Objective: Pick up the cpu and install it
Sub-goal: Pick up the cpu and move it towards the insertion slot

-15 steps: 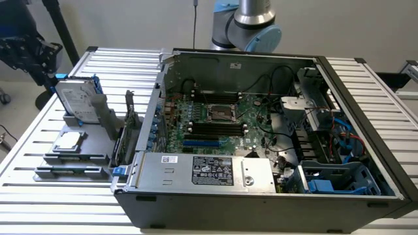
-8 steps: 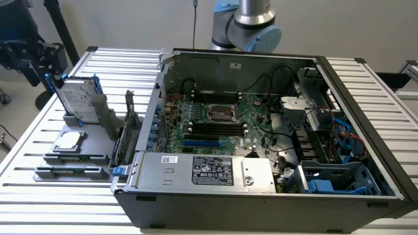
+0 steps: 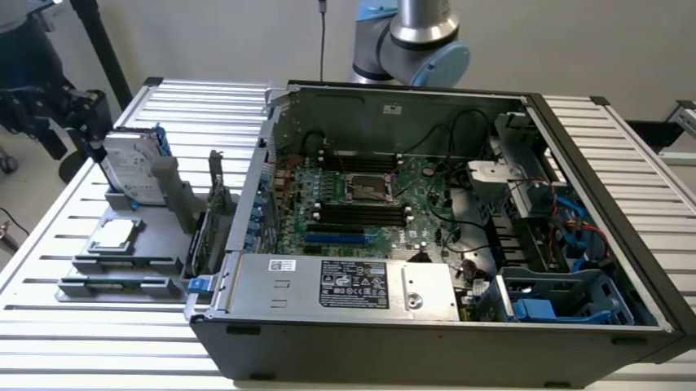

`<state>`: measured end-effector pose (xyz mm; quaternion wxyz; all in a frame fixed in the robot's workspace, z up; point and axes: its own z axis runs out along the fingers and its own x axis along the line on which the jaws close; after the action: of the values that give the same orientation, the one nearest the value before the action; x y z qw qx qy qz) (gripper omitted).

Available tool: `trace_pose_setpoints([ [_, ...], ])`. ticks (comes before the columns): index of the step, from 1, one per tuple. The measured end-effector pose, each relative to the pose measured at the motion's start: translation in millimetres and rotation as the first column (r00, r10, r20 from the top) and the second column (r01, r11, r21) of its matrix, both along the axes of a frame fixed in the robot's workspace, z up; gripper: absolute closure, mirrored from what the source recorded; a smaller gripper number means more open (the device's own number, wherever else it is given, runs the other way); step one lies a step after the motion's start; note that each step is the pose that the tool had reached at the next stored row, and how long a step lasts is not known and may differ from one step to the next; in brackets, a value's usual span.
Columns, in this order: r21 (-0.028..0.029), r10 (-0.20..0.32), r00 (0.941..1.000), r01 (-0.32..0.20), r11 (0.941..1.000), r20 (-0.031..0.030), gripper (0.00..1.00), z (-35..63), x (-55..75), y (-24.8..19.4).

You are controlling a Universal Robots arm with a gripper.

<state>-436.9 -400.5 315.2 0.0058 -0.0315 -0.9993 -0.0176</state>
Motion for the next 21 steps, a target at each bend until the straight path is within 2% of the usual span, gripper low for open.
trace_pose_setpoints([
  [3, 0.0000, 0.004, 1.0000, -0.004, 1.0000, 0.0001, 0.40, -5.5, 0.0, -6.8],
  [5, 0.0001, 0.010, 0.9999, -0.010, 0.9999, 0.0002, 0.40, -9.1, 0.1, -9.7],
  [14, 0.0001, 0.077, 0.9970, -0.077, 0.9970, 0.0000, 0.40, -25.5, 1.8, -11.9],
  [17, 0.0000, 0.084, 0.9965, -0.084, 0.9965, 0.0000, 0.40, -30.9, 2.1, -12.8],
  [21, 0.0000, 0.084, 0.9965, -0.084, 0.9965, -0.0001, 0.40, -38.2, 2.2, -16.2],
])
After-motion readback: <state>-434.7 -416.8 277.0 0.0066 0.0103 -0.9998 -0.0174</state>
